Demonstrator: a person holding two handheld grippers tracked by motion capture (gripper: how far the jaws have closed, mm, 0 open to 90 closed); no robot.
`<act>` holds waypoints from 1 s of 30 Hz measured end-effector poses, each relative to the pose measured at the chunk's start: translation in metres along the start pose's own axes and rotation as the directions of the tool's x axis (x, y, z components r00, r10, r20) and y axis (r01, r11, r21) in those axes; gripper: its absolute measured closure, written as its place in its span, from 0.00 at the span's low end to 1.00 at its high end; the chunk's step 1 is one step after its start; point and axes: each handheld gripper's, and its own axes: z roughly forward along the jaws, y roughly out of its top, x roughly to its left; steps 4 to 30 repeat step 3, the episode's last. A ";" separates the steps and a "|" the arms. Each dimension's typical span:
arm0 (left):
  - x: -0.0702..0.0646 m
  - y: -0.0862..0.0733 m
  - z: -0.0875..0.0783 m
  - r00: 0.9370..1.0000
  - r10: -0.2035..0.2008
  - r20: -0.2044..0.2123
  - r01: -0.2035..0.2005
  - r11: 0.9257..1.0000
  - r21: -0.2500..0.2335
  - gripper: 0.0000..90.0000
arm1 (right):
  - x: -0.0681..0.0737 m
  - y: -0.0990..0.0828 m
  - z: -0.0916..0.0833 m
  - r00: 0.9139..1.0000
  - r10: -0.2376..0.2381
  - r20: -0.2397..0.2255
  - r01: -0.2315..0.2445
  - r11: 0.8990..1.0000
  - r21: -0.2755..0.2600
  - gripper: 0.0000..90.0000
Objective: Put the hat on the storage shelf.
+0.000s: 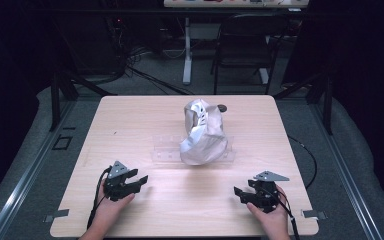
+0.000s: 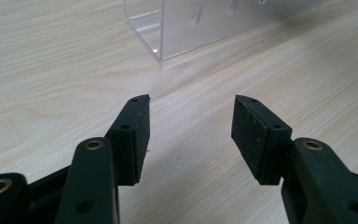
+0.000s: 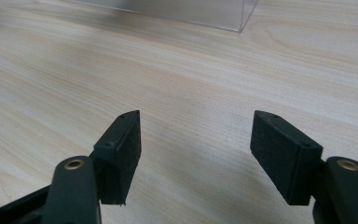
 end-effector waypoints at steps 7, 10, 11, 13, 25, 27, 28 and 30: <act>-0.003 0.001 -0.001 1.000 -0.024 0.004 0.024 1.000 -0.007 0.52 | 0.000 0.000 -0.001 1.000 -0.007 -0.002 0.007 1.000 0.003 0.27; -0.003 0.001 -0.001 1.000 -0.024 0.004 0.024 1.000 -0.007 0.52 | 0.000 0.000 -0.001 1.000 -0.007 -0.002 0.007 1.000 0.003 0.27; -0.003 0.001 -0.001 1.000 -0.024 0.004 0.024 1.000 -0.007 0.52 | 0.000 0.000 -0.001 1.000 -0.007 -0.002 0.007 1.000 0.003 0.27; -0.003 0.001 -0.001 1.000 -0.024 0.004 0.024 1.000 -0.007 0.52 | 0.000 0.000 -0.001 1.000 -0.007 -0.002 0.007 1.000 0.003 0.27; -0.003 0.001 -0.001 1.000 -0.024 0.004 0.024 1.000 -0.007 0.52 | 0.000 0.000 -0.001 1.000 -0.007 -0.002 0.007 1.000 0.003 0.27; -0.003 0.001 -0.001 1.000 -0.024 0.004 0.024 1.000 -0.007 0.52 | 0.000 0.000 -0.001 1.000 -0.007 -0.002 0.007 1.000 0.003 0.27; -0.003 0.001 -0.001 1.000 -0.024 0.004 0.024 1.000 -0.007 0.52 | 0.000 0.000 -0.001 1.000 -0.007 -0.002 0.007 1.000 0.003 0.27; -0.003 0.001 -0.001 1.000 -0.024 0.004 0.024 1.000 -0.007 0.52 | 0.000 0.000 -0.001 1.000 -0.007 -0.002 0.007 1.000 0.003 0.27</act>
